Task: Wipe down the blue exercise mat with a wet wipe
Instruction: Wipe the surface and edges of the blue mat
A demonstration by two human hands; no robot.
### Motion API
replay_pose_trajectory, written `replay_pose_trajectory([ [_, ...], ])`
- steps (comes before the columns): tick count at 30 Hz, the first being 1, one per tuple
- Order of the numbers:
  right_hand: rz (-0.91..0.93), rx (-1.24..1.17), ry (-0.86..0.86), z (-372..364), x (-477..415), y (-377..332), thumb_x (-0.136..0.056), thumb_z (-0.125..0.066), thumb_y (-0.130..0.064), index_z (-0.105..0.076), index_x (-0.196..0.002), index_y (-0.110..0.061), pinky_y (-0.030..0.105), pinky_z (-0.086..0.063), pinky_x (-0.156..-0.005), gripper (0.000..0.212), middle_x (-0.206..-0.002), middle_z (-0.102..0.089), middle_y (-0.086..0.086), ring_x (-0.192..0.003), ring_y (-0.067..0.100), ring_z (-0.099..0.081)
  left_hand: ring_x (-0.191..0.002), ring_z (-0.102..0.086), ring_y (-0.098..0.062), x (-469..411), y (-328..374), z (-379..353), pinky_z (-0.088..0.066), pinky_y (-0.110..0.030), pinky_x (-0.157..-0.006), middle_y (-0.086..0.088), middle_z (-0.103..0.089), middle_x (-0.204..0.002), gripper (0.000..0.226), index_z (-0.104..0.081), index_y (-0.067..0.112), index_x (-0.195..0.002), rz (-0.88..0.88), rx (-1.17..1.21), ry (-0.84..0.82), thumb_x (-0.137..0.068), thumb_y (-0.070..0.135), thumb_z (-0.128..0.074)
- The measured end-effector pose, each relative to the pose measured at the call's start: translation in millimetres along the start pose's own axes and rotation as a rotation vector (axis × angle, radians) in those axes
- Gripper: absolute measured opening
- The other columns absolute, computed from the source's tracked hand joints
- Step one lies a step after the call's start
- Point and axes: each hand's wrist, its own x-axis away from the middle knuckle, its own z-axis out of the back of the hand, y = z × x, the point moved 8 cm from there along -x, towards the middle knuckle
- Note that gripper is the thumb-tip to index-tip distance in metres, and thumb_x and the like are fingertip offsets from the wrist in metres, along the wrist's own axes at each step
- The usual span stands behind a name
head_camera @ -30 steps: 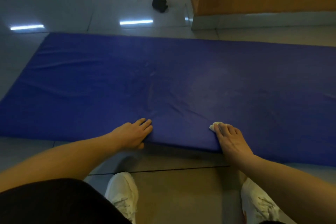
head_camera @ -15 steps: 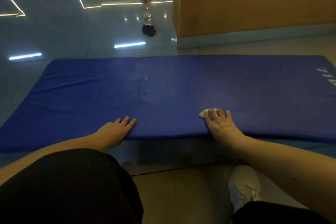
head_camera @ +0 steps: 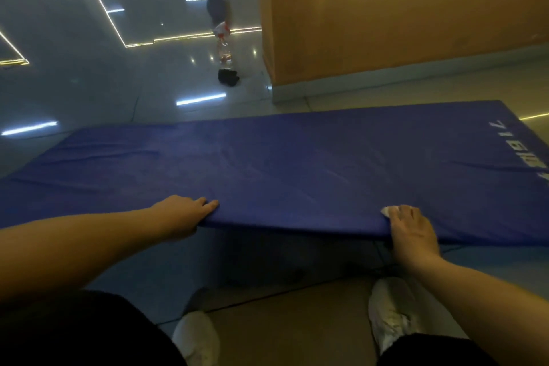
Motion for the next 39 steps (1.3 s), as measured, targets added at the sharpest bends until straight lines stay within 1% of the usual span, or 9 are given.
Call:
replay_pose_trajectory([
  [2, -0.017, 0.049, -0.012, -4.7, -6.1, 12.6, -0.075, -0.079, -0.029, -0.04, -0.146, -0.026, 0.033, -0.045, -0.093, 0.081, -0.131, -0.049, 0.002, -0.116, 0.025, -0.047, -0.126, -0.054, -0.029, 0.0, -5.6, 3.5, -0.05, -0.041, -0.094, -0.003, -0.031, -0.159, 0.076, -0.004, 0.026, -0.161, 0.009, 0.006, 0.001, -0.099, 0.026, -0.048],
  [5, 0.092, 0.11, -0.032, -7.5, -20.5, 16.6, -0.067, -0.085, -0.026, -0.049, -0.144, -0.02, 0.037, -0.05, -0.088, 0.085, -0.125, -0.055, 0.005, -0.11, 0.028, -0.051, -0.125, -0.054, -0.028, -0.3, -5.1, 4.9, -0.05, -0.04, -0.095, -0.002, -0.03, -0.16, 0.076, -0.003, 0.027, -0.161, 0.01, 0.008, -0.009, -0.1, 0.025, -0.047],
  [10, 0.314, 0.209, 0.039, 14.3, -40.0, 14.4, -0.045, -0.09, -0.008, -0.061, -0.131, -0.005, 0.04, -0.049, -0.053, 0.091, -0.109, -0.058, 0.012, -0.094, 0.034, -0.054, -0.128, -0.053, -0.028, -0.7, -4.4, 0.4, -0.051, -0.039, -0.095, -0.004, -0.024, -0.164, 0.075, -0.001, 0.027, -0.161, 0.019, 0.007, -0.018, -0.1, 0.02, -0.044],
  [14, 0.468, 0.234, 0.28, 73.0, -40.5, 0.5, -0.058, -0.082, 0.004, -0.063, -0.125, 0.001, 0.043, -0.049, -0.051, 0.071, -0.104, -0.059, 0.019, -0.089, 0.039, -0.053, -0.135, -0.047, -0.024, 8.3, -3.0, -2.2, -0.05, -0.032, -0.094, -0.003, -0.02, -0.165, 0.075, 0.003, 0.027, -0.161, 0.054, 0.021, 0.002, -0.101, 0.016, -0.042],
  [22, 0.397, 0.356, 0.29, 132.3, -20.8, 87.8, -0.059, -0.082, 0.009, -0.063, -0.123, -0.001, 0.05, -0.055, -0.063, 0.068, -0.109, -0.056, 0.021, -0.096, 0.043, -0.054, -0.141, -0.043, -0.028, -3.4, 47.5, 62.7, -0.045, -0.038, -0.105, -0.007, -0.017, -0.166, 0.073, 0.001, 0.025, -0.161, -0.035, 0.083, 0.154, -0.102, 0.02, -0.041],
  [27, 0.123, 0.34, 0.189, 105.2, -23.9, 157.8, -0.049, -0.083, 0.017, -0.063, -0.127, -0.001, 0.051, -0.053, -0.065, 0.082, -0.104, -0.056, 0.022, -0.092, 0.044, -0.053, -0.129, -0.052, -0.035, -36.0, 90.7, 98.9, -0.048, -0.045, -0.102, -0.013, -0.028, -0.159, 0.077, 0.001, 0.021, -0.161, -0.117, 0.073, 0.146, -0.101, 0.015, -0.048],
  [30, -0.03, 0.318, 0.099, 83.7, -28.1, 175.8, -0.061, -0.079, 0.014, -0.055, -0.139, -0.007, 0.048, -0.051, -0.075, 0.085, -0.113, -0.053, 0.02, -0.102, 0.042, -0.048, -0.127, -0.053, -0.033, -56.5, 106.4, 103.0, -0.048, -0.044, -0.103, -0.012, -0.031, -0.156, 0.077, 0.0, 0.023, -0.161, -0.154, 0.101, 0.157, -0.101, 0.019, -0.049],
  [34, -0.021, 0.31, -0.131, 59.9, -36.3, 178.2, -0.081, -0.071, -0.002, -0.025, -0.157, -0.022, 0.039, -0.042, -0.097, 0.091, -0.138, -0.036, 0.012, -0.126, 0.034, -0.035, -0.128, -0.051, -0.029, -83.9, 125.4, 86.0, -0.048, -0.042, -0.104, -0.01, -0.031, -0.156, 0.08, -0.002, 0.028, -0.16, -0.136, 0.192, 0.111, -0.099, 0.026, -0.054],
  [39, 0.004, 0.31, -0.367, 29.2, -34.7, 169.6, -0.08, -0.075, -0.016, -0.029, -0.15, -0.017, 0.044, -0.046, -0.096, 0.084, -0.137, -0.033, 0.014, -0.123, 0.037, -0.036, -0.136, -0.044, -0.025, -101.2, 146.0, 64.5, -0.048, -0.037, -0.106, -0.008, -0.022, -0.161, 0.088, 0.002, 0.029, -0.16, -0.107, 0.198, 0.099, -0.097, 0.029, -0.06],
])
